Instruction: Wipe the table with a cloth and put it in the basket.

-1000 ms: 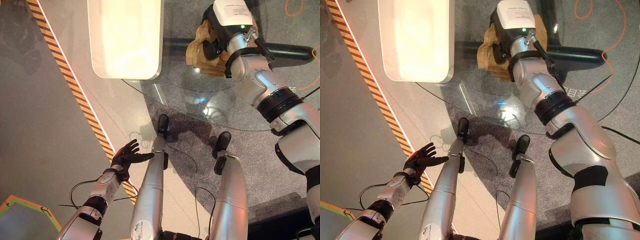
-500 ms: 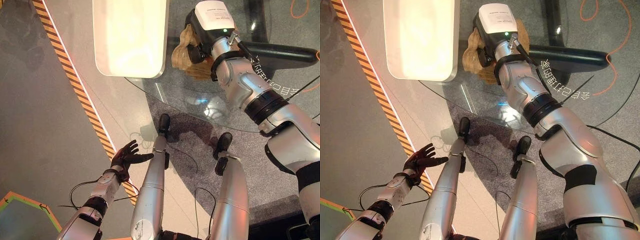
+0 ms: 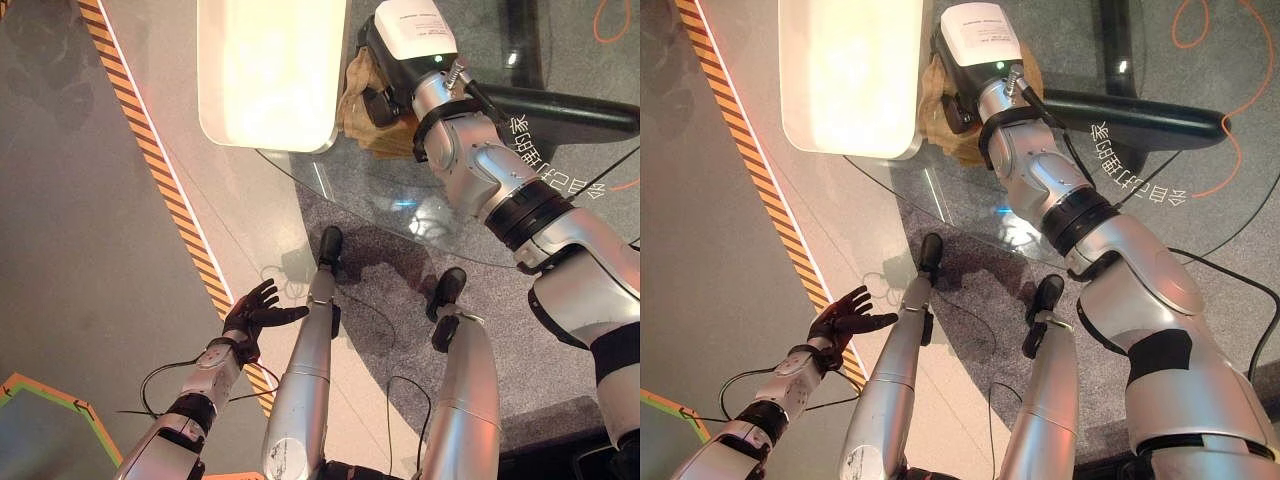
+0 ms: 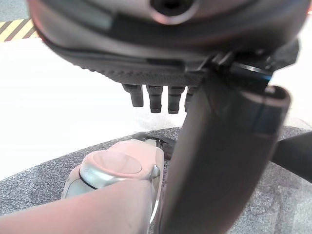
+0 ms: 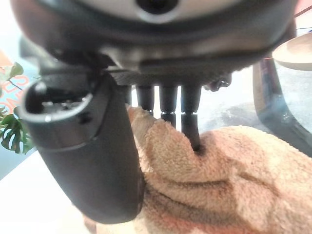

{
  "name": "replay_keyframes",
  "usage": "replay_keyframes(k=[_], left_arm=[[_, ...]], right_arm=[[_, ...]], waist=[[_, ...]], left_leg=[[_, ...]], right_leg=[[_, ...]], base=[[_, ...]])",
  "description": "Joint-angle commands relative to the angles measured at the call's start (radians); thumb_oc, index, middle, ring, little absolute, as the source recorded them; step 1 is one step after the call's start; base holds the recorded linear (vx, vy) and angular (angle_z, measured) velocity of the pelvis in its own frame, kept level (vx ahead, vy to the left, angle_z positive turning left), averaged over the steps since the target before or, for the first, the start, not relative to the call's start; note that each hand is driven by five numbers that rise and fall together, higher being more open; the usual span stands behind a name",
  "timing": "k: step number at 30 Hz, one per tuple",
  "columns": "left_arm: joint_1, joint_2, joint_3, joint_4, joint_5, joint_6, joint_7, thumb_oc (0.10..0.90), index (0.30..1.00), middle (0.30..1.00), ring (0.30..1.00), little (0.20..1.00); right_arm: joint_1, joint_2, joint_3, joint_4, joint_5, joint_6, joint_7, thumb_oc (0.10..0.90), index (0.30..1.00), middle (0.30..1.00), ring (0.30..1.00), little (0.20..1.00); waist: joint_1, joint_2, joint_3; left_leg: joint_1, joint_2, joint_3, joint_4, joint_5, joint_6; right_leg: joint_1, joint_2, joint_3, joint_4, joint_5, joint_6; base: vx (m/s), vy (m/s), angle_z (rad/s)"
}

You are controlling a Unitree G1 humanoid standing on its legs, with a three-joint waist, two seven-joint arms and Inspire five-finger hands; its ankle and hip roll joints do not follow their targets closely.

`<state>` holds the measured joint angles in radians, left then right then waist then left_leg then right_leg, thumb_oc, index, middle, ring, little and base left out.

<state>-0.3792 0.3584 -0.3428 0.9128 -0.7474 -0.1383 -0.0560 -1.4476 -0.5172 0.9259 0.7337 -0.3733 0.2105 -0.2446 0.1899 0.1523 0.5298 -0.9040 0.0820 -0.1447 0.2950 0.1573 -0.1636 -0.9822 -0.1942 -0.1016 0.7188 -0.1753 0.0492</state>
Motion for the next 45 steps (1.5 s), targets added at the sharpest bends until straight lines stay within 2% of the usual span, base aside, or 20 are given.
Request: replay_keyframes(k=[1, 5, 10, 16, 22, 30, 38, 45], left_arm=[[0.046, 0.009, -0.038, 0.002, 0.026, -0.023, 0.006, 0.800, 0.900, 0.900, 0.900, 0.900], [0.053, 0.012, -0.043, -0.001, 0.024, -0.030, 0.003, 0.800, 0.900, 0.900, 0.900, 0.900], [0.050, 0.025, -0.061, 0.006, 0.005, -0.037, -0.004, 0.800, 0.900, 0.900, 0.900, 0.900], [0.053, 0.040, -0.064, 0.004, -0.008, -0.039, -0.009, 0.800, 0.900, 0.900, 0.900, 0.900], [0.055, 0.057, -0.070, 0.002, -0.039, -0.043, -0.014, 0.800, 0.900, 0.900, 0.900, 0.900], [0.047, 0.089, -0.058, 0.014, -0.078, -0.032, -0.035, 0.800, 0.900, 0.900, 0.900, 0.900], [0.039, 0.128, -0.031, 0.023, -0.098, -0.011, -0.052, 0.800, 0.900, 0.900, 0.900, 0.900], [0.020, 0.162, -0.016, 0.047, -0.121, 0.002, -0.065, 0.800, 0.900, 0.900, 0.900, 0.900]], right_arm=[[-0.137, 0.028, 0.019, -0.051, -0.027, -0.015, -0.084, 0.100, 0.300, 0.300, 0.300, 0.200], [-0.150, 0.005, 0.034, 0.021, -0.023, -0.007, -0.116, 0.100, 0.300, 0.300, 0.300, 0.200], [-0.190, -0.049, 0.053, 0.186, 0.028, 0.003, -0.233, 0.100, 0.300, 0.300, 0.300, 0.200], [-0.214, -0.110, 0.044, 0.285, 0.061, 0.015, -0.316, 0.100, 0.300, 0.300, 0.300, 0.200], [-0.226, -0.186, 0.042, 0.356, 0.074, 0.066, -0.403, 0.100, 0.300, 0.300, 0.300, 0.200], [-0.220, -0.281, 0.032, 0.438, 0.102, 0.115, -0.462, 0.100, 0.300, 0.300, 0.300, 0.200], [-0.182, -0.369, -0.016, 0.498, 0.134, 0.180, -0.496, 0.100, 0.300, 0.300, 0.300, 0.200], [-0.146, -0.434, -0.057, 0.522, 0.208, 0.170, -0.530, 0.100, 0.300, 0.300, 0.300, 0.200]], waist=[[0.011, 0.029, -0.010], [0.012, 0.029, -0.010], [0.016, 0.031, -0.010], [0.015, 0.027, -0.010], [0.005, 0.027, -0.010], [-0.014, 0.018, -0.010], [-0.035, -0.003, -0.010], [-0.059, -0.023, -0.010]], left_leg=[[0.012, -0.162, 0.080, 0.085, -0.118, 0.157], [0.007, -0.160, 0.081, 0.088, -0.119, 0.157], [0.000, -0.157, 0.081, 0.088, -0.121, 0.158], [-0.008, -0.155, 0.080, 0.093, -0.126, 0.160], [-0.012, -0.152, 0.083, 0.089, -0.128, 0.164], [-0.017, -0.143, 0.088, 0.086, -0.131, 0.165], [-0.021, -0.132, 0.093, 0.085, -0.137, 0.167], [-0.021, -0.125, 0.096, 0.082, -0.140, 0.167]], right_leg=[[0.054, 0.075, -0.079, -0.191, 0.098, -0.026], [0.052, 0.075, -0.079, -0.191, 0.100, -0.026], [0.047, 0.068, -0.083, -0.193, 0.105, -0.024], [0.042, 0.065, -0.086, -0.192, 0.109, -0.020], [0.036, 0.062, -0.085, -0.198, 0.113, -0.018], [0.030, 0.064, -0.079, -0.201, 0.112, -0.017], [0.031, 0.070, -0.075, -0.210, 0.117, -0.013], [0.035, 0.082, -0.066, -0.226, 0.125, -0.011]], base=[[0.00, 0.000, 0.00], [0.00, 0.000, 0.00], [0.00, 0.000, 0.00], [0.00, 0.001, 0.05], [0.00, 0.006, 0.02], [0.00, 0.000, 0.00], [0.00, 0.000, 0.00], [0.00, -0.003, -0.02]])
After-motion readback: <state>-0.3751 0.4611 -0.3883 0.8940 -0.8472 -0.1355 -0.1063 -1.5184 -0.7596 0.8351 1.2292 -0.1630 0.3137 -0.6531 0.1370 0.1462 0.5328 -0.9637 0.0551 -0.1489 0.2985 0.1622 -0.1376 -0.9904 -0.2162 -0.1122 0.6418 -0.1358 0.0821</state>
